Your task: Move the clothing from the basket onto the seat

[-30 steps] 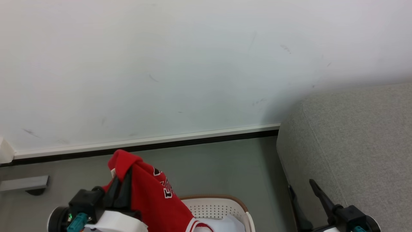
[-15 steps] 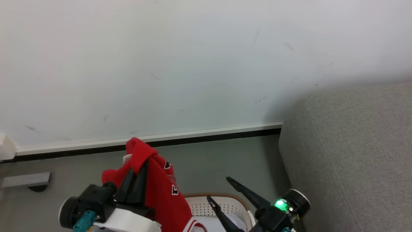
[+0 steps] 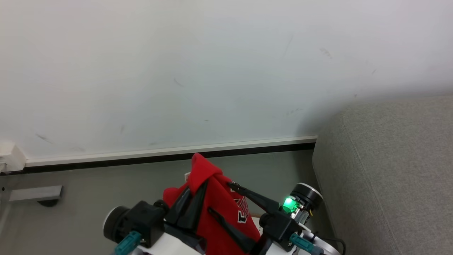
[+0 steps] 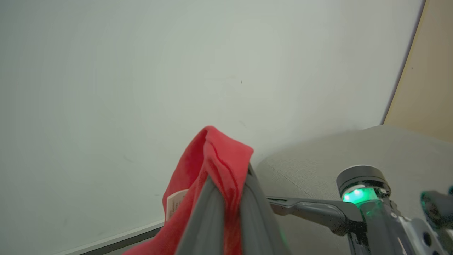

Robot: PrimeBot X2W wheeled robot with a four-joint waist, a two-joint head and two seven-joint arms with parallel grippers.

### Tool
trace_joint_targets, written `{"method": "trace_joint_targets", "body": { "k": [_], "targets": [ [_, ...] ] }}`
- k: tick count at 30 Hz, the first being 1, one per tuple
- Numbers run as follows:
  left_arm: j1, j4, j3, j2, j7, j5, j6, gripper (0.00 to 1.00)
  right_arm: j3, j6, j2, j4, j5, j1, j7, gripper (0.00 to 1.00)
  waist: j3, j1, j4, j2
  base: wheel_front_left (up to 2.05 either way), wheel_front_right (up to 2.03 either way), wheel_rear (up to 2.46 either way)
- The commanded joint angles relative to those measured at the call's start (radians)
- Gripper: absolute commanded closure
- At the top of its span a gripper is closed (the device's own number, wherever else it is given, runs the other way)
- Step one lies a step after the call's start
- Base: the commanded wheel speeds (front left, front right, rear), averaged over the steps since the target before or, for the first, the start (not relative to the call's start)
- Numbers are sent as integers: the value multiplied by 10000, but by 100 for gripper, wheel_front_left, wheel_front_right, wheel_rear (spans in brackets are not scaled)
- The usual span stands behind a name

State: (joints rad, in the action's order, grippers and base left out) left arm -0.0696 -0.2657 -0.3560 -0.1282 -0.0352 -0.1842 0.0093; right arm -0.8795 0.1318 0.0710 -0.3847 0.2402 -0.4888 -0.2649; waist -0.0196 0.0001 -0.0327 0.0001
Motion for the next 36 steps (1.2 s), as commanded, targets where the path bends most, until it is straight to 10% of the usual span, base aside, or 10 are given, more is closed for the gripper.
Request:
{"method": "trace_joint_targets", "body": {
  "k": [1,17,18,20,26,30,31,32,36],
  "targets": [
    [-18,-111,-23,7,-37,-34,-36,100,59,-21,96,-40,-63,-151,8,0,-8,-1,17,-1,0,0,0],
    [133,-596,-738,-78,-526,-497,-506,100,39,-21,136,-568,416,-285,8,0,-43,-1,11,-1,0,0,0],
    [125,-600,-766,-79,-544,-519,-517,100,-7,-21,128,-667,527,-302,8,45,-46,-1,16,-1,0,0,0],
    [125,-590,-812,-87,-566,-561,-536,100,-70,-21,108,-895,830,-355,8,100,-52,-1,30,-1,0,0,0],
    [183,-382,-768,-170,-513,-559,-471,100,371,-21,80,-767,1406,-314,5,100,-24,-1,9,-1,0,0,0],
    [203,-199,-693,-186,-357,-528,-386,61,967,-21,226,-421,1465,-5,5,100,8,-1,-87,-1,0,0,0],
    [214,-133,-678,-189,-323,-510,-361,43,1148,-21,258,-313,1455,61,3,100,20,-1,-135,-1,0,0,0],
    [229,-64,-668,-195,-306,-488,-326,2,1285,-21,305,-187,1419,107,5,100,32,-1,-196,-1,0,0,0],
    [292,256,-667,-235,-128,-387,-276,0,1898,-21,534,196,1162,309,5,100,121,-1,-529,-1,0,0,0]
  ]
}}
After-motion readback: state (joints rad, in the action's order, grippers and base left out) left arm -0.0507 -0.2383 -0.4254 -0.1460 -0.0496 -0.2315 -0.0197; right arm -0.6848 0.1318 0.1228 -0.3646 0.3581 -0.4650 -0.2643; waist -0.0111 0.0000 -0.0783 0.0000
